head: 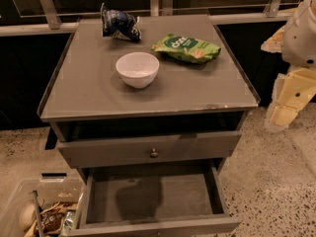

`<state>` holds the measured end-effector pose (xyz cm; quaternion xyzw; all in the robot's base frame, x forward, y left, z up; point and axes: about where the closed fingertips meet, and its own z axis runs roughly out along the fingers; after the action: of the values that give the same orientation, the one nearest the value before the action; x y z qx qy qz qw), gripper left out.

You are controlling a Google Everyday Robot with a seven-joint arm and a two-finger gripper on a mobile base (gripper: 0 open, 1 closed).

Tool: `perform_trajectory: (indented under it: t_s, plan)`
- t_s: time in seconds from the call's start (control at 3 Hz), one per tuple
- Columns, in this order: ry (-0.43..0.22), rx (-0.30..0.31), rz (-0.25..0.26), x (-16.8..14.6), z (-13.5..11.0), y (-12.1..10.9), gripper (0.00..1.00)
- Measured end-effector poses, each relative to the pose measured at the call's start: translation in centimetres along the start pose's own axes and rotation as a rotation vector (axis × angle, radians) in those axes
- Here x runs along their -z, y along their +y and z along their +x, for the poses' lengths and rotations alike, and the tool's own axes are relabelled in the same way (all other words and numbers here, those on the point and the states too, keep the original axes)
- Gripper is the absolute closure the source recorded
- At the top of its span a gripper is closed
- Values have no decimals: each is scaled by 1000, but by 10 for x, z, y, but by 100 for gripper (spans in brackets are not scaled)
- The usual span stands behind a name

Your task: Place green rice chip bag into middle drawer

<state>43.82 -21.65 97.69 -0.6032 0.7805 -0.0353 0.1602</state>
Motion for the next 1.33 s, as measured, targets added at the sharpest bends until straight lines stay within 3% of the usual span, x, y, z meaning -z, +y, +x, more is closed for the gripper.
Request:
perform_trajectory:
  t_s: [0.67, 1.33]
  plan:
    - [-28, 11, 10, 0, -3, -13, 0]
    - [-156, 67, -28, -29, -30, -98, 0]
